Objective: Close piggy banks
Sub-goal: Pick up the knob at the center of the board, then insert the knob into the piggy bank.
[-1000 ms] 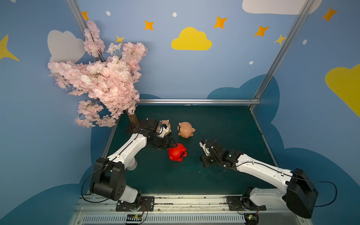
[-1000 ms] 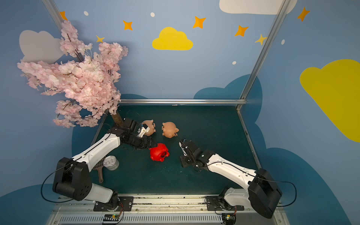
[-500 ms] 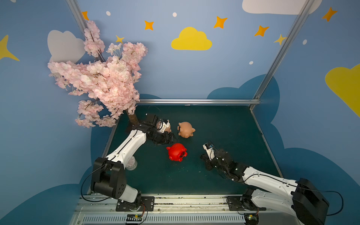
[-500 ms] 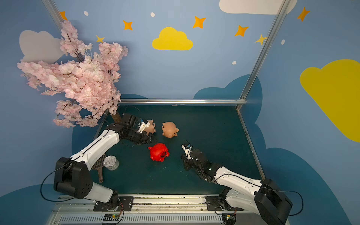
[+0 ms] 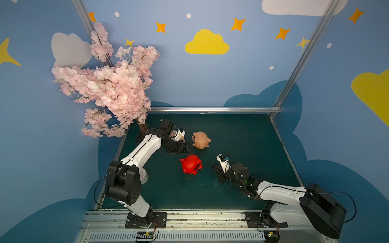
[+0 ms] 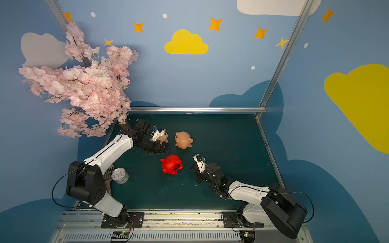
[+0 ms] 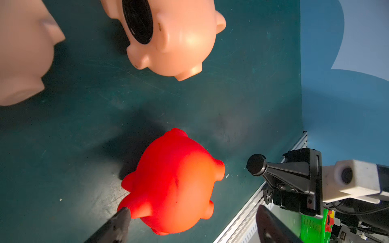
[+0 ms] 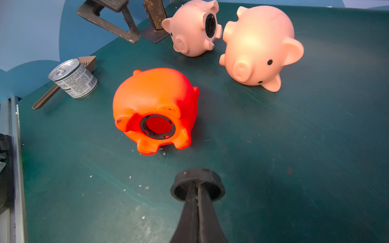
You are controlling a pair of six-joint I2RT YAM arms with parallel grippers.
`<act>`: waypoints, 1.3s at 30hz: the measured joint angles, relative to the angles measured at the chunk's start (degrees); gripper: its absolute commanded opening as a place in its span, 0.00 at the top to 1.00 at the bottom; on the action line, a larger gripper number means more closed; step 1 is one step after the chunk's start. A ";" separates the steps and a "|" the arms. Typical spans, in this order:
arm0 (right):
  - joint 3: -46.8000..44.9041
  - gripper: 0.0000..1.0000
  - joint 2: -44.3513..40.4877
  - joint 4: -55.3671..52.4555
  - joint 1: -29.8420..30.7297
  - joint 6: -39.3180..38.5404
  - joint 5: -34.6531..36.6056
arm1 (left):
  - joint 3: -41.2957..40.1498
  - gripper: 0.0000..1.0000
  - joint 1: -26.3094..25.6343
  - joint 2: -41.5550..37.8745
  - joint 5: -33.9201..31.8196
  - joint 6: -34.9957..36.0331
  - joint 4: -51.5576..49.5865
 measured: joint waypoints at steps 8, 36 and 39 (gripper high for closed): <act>-0.04 1.00 6.27 8.31 0.26 2.38 -2.10 | 4.09 0.07 -1.18 1.70 -4.66 5.35 -4.26; 3.85 1.00 24.81 27.80 3.50 4.39 -2.84 | 2.78 0.08 -2.43 5.95 -4.61 4.90 -4.61; 4.04 1.00 25.68 28.52 3.58 4.66 -3.04 | 2.78 0.08 -2.43 5.95 -4.59 4.90 -4.61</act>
